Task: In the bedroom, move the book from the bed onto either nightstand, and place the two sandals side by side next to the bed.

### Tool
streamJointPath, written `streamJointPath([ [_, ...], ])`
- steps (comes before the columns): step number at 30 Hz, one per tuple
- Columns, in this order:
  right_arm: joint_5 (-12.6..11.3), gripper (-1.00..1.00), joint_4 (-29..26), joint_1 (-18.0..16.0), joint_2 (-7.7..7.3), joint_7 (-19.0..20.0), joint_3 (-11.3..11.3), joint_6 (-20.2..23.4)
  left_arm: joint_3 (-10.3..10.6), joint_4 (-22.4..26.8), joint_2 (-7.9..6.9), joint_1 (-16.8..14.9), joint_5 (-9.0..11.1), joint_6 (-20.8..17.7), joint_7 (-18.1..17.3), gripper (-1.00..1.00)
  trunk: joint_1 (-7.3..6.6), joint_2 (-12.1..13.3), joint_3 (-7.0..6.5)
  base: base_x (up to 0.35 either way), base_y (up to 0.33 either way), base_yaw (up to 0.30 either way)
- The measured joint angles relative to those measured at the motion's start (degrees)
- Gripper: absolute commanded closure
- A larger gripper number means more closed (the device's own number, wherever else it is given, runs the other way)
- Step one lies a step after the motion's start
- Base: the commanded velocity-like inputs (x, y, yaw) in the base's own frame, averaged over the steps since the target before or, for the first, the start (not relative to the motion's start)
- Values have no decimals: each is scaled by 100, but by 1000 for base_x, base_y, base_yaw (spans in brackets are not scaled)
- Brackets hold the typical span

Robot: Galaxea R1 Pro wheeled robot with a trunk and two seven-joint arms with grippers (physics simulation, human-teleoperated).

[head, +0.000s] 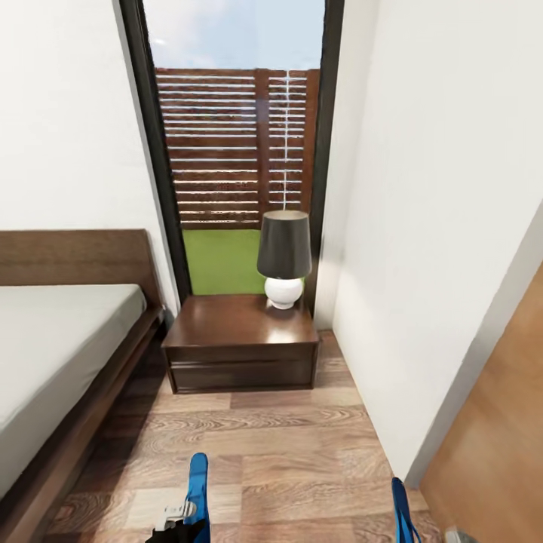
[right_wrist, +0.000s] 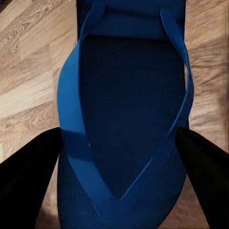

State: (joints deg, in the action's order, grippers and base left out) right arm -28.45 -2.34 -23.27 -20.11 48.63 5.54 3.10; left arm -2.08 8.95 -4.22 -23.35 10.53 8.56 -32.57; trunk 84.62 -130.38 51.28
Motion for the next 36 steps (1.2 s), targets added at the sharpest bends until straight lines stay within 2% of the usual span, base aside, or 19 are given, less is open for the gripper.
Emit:
streamJointPath([
  [13, 0, 100, 0, 0, 0, -1, -1, 0, 1, 1, 0, -3, 0, 0, 0, 100, 0, 0, 0, 306, -102, 18],
  [36, -2, 100, 2, -2, 1, -2, -6, 0, 1, 3, -1, 0, 2, 0, 5, 100, 1, 0, 0, 290, -92, 285],
])
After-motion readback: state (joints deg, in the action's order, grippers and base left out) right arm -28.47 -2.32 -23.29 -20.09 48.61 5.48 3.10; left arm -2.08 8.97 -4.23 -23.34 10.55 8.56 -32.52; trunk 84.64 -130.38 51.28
